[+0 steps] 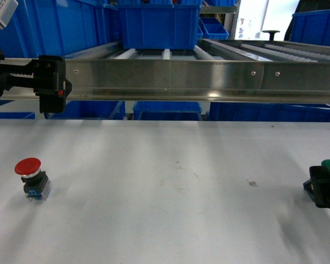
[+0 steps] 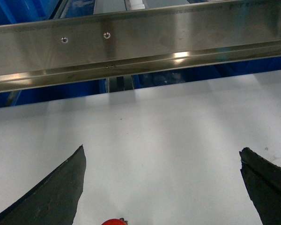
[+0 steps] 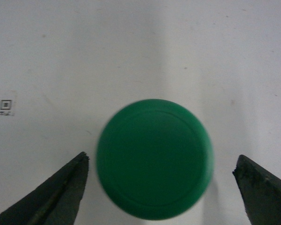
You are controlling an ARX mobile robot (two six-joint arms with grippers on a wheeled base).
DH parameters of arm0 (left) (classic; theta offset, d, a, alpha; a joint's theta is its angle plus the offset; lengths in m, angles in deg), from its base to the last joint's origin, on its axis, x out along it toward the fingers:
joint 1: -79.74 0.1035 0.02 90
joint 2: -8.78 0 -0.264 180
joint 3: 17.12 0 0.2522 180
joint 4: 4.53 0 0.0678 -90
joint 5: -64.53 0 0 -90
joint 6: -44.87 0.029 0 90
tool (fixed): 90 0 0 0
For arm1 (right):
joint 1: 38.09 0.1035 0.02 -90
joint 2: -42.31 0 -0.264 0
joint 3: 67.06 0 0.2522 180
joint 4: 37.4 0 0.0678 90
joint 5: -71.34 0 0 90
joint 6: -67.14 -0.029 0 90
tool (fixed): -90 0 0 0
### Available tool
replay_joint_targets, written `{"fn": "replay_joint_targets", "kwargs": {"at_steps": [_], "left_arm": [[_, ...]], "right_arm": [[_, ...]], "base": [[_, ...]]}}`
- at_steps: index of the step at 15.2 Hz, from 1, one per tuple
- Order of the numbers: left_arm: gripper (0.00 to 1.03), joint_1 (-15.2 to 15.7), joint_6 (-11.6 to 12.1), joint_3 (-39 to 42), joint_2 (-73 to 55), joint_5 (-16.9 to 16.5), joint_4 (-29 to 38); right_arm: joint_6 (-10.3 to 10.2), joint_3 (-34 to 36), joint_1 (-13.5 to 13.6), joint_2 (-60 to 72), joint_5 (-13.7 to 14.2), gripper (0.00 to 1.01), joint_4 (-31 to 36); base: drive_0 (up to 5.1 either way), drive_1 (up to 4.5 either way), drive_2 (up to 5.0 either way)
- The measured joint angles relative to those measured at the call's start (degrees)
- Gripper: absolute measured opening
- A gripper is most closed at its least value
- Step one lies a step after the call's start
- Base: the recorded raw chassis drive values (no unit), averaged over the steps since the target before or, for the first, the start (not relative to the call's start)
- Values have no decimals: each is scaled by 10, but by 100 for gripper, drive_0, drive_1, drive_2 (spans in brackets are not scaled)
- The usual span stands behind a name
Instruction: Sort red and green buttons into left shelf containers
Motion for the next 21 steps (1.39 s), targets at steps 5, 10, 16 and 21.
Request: {"fn": "replay_joint_targets", "kwargs": {"at_steps": [5, 10, 16, 21], "left_arm": [[98, 0, 0, 0, 0, 0, 0], [98, 0, 0, 0, 0, 0, 0], [98, 0, 0, 0, 0, 0, 0], [98, 0, 0, 0, 0, 0, 0]], "right_arm": [[-15, 6, 2, 11, -14, 37, 19], [-21, 12, 11, 15, -8, 25, 42], [-31, 76, 25, -71, -17, 25, 110], [1, 235, -12, -279, -47, 25, 156]], "base": [[0, 0, 0], [0, 0, 0], [0, 0, 0], [0, 0, 0]]}}
